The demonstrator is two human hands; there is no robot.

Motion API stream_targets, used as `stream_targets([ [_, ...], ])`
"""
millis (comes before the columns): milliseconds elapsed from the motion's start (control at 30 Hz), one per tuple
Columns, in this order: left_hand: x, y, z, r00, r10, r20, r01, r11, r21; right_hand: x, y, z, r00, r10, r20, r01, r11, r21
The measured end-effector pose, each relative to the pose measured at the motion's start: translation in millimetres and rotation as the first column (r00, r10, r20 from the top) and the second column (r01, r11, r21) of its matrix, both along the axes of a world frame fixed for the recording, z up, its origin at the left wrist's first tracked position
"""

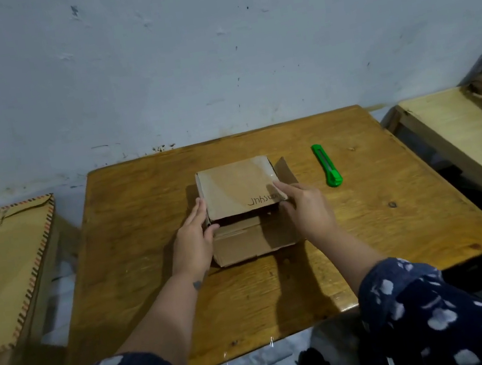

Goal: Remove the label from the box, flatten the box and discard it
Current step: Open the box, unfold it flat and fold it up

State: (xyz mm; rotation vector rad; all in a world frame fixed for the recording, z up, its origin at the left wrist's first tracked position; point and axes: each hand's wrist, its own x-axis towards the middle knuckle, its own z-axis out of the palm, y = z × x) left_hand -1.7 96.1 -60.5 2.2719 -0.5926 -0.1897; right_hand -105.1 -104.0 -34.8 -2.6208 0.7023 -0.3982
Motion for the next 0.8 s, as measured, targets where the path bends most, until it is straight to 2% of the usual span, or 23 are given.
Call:
stream_targets([
  [33,-0.2,0.6,-0.8,1.0,-0.003,0.003,0.003,1.0,-0.006,0.5,1.0,-2.8,1.0,-0.016,-0.012,0.017,1.0,0.021],
  [167,-1.4,4.5,-1.4,1.0,-0.021,0.003,0.021,1.0,-0.009,-6.2,7.7,-1.1,0.979,-0.15,0.136,0.13,0.98,0.148],
  [300,-2.9,3.6,5.2,0.998,0.008,0.061,-0.008,1.0,0.001,7.1,3.2,10.8,0.948,-0.163,0.274,0.112,0.975,0.195],
  [400,5.6,-5.9,14.3,0.996,0.078,0.037,-0.078,0.997,0.002,28.5,-0.9,30.5,0.912,-0.208,0.354,0.132,0.965,0.225],
  [600,32.9,-31.1,26.1,0.995,0.095,-0.036,-0.092,0.993,0.079,72.6,-12.4,52.4,0.886,-0.328,0.327,0.179,0.893,0.412],
  [800,47.3,-44.8,17.6,0.986,0.165,-0.004,-0.163,0.981,0.106,109.0,-30.1,33.2,0.944,-0.237,0.23,0.142,0.919,0.367],
])
